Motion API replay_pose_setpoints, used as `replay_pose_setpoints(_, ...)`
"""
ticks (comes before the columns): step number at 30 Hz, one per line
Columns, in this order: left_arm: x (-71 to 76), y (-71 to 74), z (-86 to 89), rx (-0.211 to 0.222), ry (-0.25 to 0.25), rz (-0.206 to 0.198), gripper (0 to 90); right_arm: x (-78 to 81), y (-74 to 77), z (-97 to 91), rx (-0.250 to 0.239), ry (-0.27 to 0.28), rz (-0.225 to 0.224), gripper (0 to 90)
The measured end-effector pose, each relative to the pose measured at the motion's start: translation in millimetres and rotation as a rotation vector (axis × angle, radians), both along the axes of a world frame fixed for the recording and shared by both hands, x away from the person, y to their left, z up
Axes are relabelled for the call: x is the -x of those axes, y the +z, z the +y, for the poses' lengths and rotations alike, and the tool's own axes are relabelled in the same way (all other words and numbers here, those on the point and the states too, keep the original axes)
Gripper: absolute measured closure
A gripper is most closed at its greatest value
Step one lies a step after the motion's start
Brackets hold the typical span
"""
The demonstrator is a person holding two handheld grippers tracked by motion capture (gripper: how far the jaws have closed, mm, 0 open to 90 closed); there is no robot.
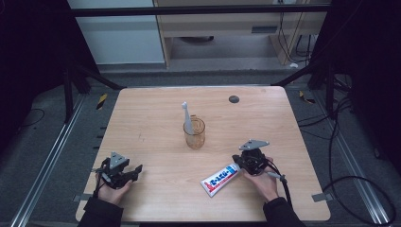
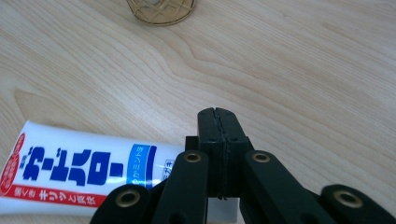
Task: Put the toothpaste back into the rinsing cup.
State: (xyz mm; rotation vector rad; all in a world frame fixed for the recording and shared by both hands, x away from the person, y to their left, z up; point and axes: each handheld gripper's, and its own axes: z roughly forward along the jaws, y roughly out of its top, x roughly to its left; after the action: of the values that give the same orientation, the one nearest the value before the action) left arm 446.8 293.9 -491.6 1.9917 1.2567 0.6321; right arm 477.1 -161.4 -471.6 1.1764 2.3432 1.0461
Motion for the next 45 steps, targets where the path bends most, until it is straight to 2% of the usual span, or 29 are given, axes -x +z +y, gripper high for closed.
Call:
replay_pose_setpoints(7, 0.4, 0.2, 0.2, -0.002, 0.000, 0.000, 38.7, 7.9, 0.4, -10.0, 0.003, -0.011, 0.016, 90.0)
replay_pose_setpoints(16, 0.8, 0.1, 0.8, -0.002, 0.003, 0.002, 38.3, 19.0, 0.6, -18.6, 0.008, 0.001, 0.033, 90.0)
replay_pose_setpoints(18, 1.1, 0.6, 1.1, -0.001, 0.003, -0.001, 38.3, 23.1, 0.1, -20.4, 0.028, 0.006, 0.042, 90.0)
replay_pose_setpoints(34, 1.6, 0.6, 1.0, -0.009, 0.001, -0.003, 37.8, 47.0, -2.4, -25.0, 0.029, 0.045, 0.081, 89.9)
replay_pose_setpoints(45, 1.8, 0.4, 1.0, -0.010, 0.000, -0.002, 37.7, 62.7, -6.1, -18.5, 0.033, 0.071, 0.104, 89.8)
